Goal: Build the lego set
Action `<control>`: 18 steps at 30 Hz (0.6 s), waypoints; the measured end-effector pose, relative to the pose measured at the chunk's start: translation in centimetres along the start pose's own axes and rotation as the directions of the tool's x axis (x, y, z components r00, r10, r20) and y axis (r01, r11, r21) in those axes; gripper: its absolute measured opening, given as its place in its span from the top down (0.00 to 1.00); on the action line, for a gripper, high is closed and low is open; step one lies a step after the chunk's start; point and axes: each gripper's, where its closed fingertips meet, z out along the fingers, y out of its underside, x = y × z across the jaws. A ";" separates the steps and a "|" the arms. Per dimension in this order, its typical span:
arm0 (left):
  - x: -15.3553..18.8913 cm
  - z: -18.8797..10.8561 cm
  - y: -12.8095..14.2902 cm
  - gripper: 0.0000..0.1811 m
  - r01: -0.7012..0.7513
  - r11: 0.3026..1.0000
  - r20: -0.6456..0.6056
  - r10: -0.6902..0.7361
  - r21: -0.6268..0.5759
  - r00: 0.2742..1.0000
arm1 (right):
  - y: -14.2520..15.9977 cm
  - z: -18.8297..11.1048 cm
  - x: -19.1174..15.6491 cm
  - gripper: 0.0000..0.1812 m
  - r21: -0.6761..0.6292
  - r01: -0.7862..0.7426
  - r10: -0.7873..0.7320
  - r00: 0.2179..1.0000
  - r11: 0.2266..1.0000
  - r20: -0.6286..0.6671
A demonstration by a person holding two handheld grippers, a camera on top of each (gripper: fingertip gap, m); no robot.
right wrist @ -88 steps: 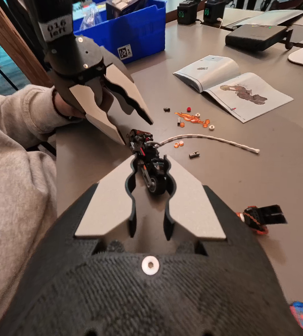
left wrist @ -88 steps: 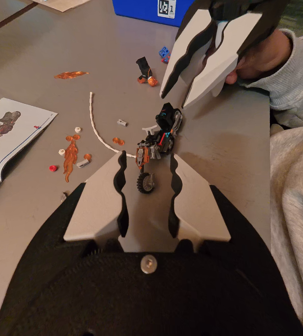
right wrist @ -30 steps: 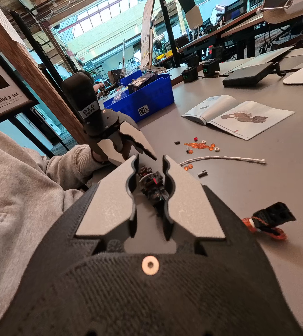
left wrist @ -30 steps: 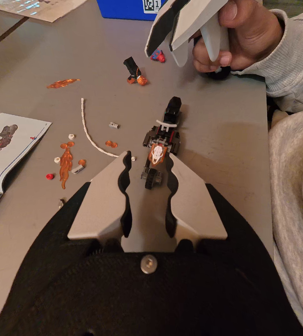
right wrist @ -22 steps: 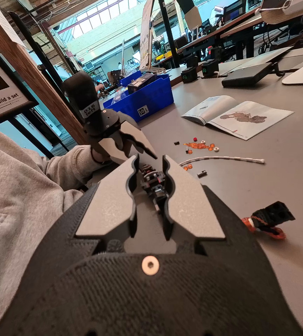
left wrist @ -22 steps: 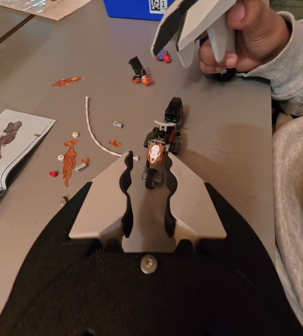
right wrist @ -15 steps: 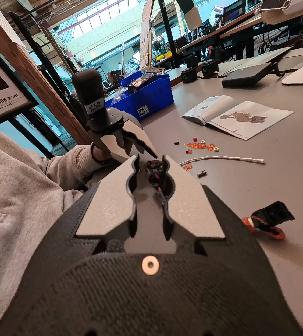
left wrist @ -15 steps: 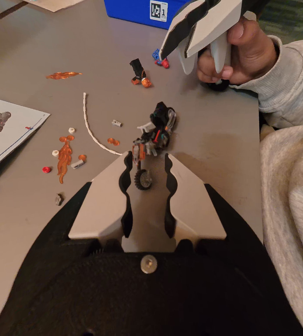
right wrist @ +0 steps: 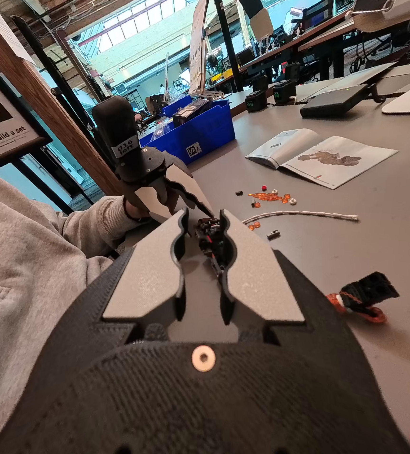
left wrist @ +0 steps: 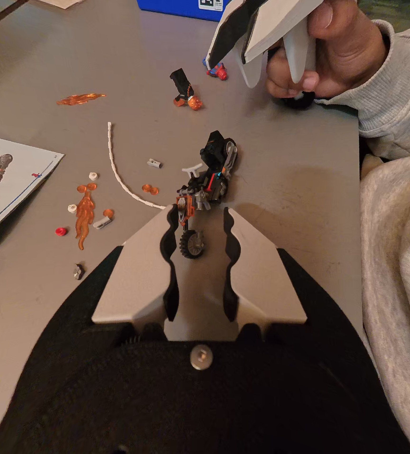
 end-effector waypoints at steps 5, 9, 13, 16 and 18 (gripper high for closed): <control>0.4 -0.1 -0.2 0.83 -0.028 0.999 -0.013 0.028 0.014 1.000 | 0.0 0.0 0.0 0.87 -0.001 -0.001 0.001 1.000 1.000 0.000; 0.7 -0.3 -0.3 0.87 -0.051 0.998 -0.016 0.051 0.027 0.999 | 0.0 0.0 0.0 0.87 -0.002 -0.001 0.001 1.000 1.000 0.001; 0.9 -0.2 -0.2 0.88 -0.057 0.998 -0.026 0.058 0.021 0.998 | 0.0 0.0 0.0 0.87 -0.002 -0.001 0.001 1.000 1.000 0.001; 1.2 -0.2 -0.2 0.91 -0.073 0.997 -0.036 0.074 0.022 0.997 | 0.0 0.0 0.0 0.87 -0.002 -0.001 0.001 1.000 1.000 0.001; 1.1 0.0 -0.1 0.91 -0.074 0.997 -0.028 0.074 0.005 0.997 | 0.0 0.0 0.0 0.87 -0.002 0.000 0.000 1.000 1.000 0.001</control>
